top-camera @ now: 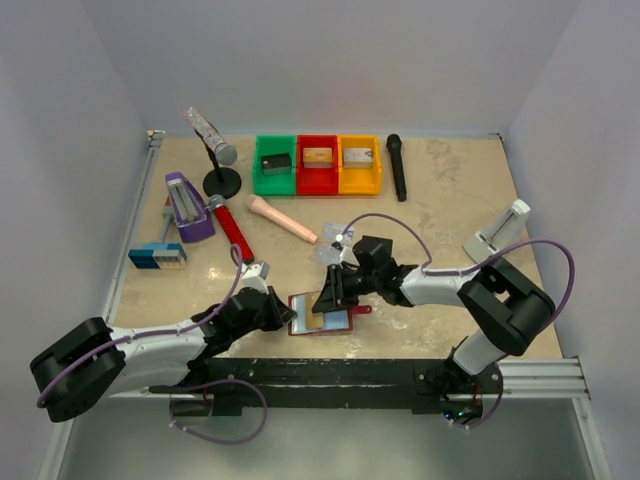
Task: Take the credit cards out of the card holder
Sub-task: Remove the credit card from the card holder.
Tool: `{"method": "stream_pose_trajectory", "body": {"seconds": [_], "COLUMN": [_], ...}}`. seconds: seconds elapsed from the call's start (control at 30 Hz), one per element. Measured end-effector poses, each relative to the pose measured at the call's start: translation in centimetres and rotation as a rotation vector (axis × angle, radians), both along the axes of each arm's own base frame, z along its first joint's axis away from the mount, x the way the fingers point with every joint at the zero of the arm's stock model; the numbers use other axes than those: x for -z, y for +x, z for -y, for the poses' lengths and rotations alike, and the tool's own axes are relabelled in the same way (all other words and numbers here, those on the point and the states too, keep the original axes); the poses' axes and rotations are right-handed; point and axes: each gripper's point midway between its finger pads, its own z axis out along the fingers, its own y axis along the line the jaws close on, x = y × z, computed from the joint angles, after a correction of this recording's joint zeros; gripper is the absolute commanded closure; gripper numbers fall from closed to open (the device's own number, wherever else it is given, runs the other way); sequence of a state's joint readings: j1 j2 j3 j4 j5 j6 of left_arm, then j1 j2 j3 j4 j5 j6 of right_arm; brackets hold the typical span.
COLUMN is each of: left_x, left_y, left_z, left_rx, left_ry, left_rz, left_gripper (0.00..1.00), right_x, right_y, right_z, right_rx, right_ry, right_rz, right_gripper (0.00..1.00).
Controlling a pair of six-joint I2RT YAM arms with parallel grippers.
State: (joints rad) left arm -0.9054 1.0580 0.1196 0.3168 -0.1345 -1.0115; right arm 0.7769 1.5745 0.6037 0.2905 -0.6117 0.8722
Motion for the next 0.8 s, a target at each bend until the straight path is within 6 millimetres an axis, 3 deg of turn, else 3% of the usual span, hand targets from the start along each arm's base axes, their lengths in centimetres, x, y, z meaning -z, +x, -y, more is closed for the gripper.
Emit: {"method": "stream_pose_trajectory", "body": {"seconds": [0.6, 0.8], "left_x": [0.0, 0.0], "left_y": [0.0, 0.0], "left_z": [0.0, 0.0], "left_rx": [0.0, -0.002], "left_ry": [0.0, 0.0], "left_rz": [0.0, 0.001], "left_gripper": [1.0, 1.0], "right_x": [0.3, 0.2], "right_y": [0.2, 0.5], "right_z": [1.1, 1.4], "right_rx": [0.015, 0.027], "right_ry": [-0.024, -0.027], "right_rz": [-0.001, 0.01], "right_gripper": [0.8, 0.89]}}
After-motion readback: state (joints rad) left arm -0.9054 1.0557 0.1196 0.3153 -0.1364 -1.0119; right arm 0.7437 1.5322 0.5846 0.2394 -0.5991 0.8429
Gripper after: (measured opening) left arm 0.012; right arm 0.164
